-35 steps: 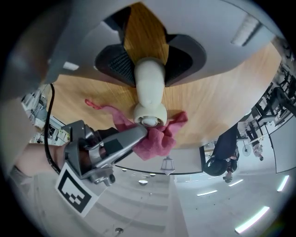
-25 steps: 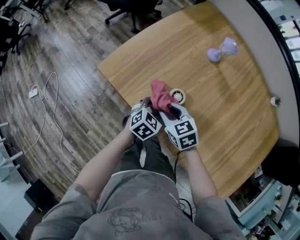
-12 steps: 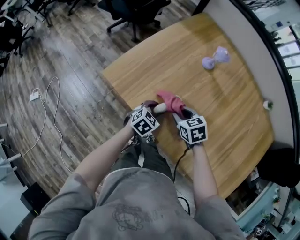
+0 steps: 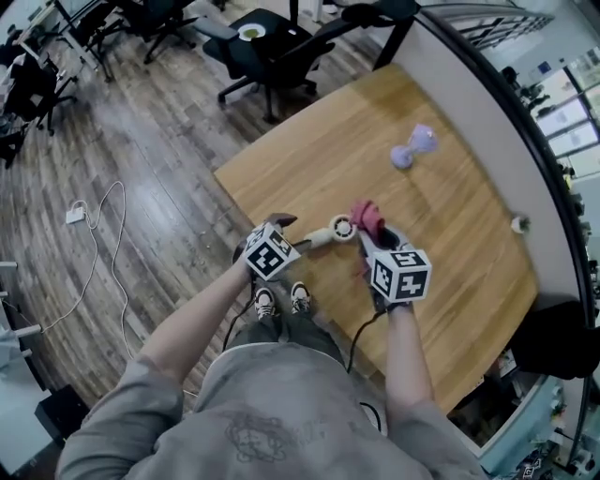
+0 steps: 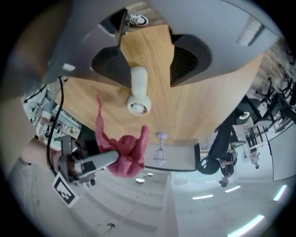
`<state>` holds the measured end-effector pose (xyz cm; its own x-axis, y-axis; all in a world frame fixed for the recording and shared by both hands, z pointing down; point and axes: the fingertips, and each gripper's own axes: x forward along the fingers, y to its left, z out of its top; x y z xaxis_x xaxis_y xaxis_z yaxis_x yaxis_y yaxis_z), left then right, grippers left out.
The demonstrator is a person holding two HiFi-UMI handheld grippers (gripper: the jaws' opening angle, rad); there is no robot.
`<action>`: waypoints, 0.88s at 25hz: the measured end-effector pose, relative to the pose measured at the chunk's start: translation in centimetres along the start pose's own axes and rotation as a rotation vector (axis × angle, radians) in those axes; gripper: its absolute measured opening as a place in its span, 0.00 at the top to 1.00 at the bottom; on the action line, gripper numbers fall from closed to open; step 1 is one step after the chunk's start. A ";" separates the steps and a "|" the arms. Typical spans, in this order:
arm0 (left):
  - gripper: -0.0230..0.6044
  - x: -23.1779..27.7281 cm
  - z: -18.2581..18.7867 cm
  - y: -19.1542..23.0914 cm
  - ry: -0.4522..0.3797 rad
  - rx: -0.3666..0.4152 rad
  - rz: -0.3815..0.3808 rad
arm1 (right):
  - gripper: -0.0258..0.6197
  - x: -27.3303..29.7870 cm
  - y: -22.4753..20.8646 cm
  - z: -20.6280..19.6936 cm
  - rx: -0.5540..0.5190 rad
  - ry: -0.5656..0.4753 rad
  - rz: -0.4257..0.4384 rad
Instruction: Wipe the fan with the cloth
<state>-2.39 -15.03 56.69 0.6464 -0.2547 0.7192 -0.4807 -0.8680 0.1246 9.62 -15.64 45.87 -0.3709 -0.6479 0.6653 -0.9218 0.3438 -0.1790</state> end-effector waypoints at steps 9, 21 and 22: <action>0.64 -12.5 10.0 2.2 -0.324 0.046 0.156 | 0.77 -8.3 4.8 10.5 -0.040 -0.303 0.074; 0.78 -27.3 20.1 0.0 -0.623 0.184 0.341 | 0.77 -20.8 8.5 18.8 -0.129 -0.621 0.040; 0.81 -28.0 20.6 -0.3 -0.640 0.191 0.352 | 0.77 -21.6 8.5 19.0 -0.141 -0.636 0.025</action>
<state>-8.16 -16.38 22.42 0.7198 -0.6778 0.1496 -0.6490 -0.7337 -0.2014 7.67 -11.63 16.26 -0.4263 -0.8995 0.0954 -0.9044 0.4219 -0.0630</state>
